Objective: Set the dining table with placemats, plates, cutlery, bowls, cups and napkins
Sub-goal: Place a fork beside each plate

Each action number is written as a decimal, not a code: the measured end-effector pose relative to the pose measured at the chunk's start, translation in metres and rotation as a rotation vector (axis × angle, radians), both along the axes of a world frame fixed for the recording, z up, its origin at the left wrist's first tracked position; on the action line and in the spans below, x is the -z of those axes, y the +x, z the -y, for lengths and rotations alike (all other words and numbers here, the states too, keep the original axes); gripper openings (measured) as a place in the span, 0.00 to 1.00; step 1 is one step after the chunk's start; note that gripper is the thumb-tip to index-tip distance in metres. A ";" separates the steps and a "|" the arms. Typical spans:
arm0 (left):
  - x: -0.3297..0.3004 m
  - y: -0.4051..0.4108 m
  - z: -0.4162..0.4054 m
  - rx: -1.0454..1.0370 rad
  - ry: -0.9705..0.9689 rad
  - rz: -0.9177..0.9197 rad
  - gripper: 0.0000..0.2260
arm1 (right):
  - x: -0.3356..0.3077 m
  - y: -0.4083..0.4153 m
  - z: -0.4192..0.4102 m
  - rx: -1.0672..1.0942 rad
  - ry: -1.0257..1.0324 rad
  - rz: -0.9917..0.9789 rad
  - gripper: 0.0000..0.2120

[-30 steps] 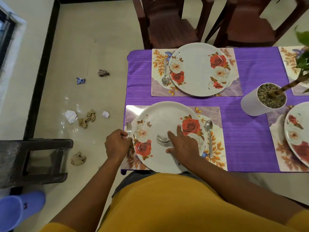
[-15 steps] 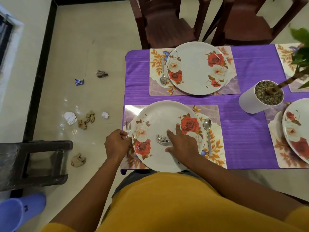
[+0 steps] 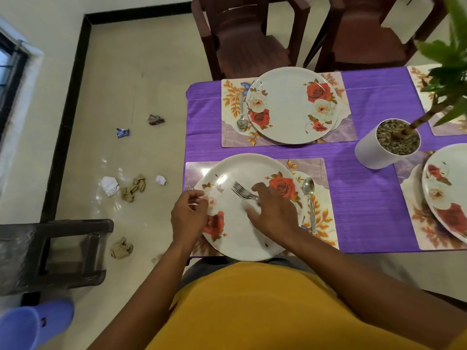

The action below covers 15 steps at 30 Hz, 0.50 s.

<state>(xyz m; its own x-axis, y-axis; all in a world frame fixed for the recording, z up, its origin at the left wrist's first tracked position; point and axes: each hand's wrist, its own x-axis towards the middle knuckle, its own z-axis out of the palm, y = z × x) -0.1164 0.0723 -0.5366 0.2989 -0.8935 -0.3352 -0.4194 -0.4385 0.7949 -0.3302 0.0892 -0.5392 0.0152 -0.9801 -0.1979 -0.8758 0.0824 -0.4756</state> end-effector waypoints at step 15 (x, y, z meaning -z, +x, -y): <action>-0.033 -0.068 0.019 0.272 0.395 -0.881 0.12 | -0.060 0.010 0.006 0.569 0.253 0.935 0.05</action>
<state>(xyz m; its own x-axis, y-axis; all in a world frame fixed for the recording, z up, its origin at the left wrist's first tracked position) -0.1841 0.0536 -0.5040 -0.3964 -0.6712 -0.6264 0.1234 -0.7150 0.6881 -0.3202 0.0829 -0.4794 -0.1748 -0.8248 -0.5377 0.0126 0.5442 -0.8389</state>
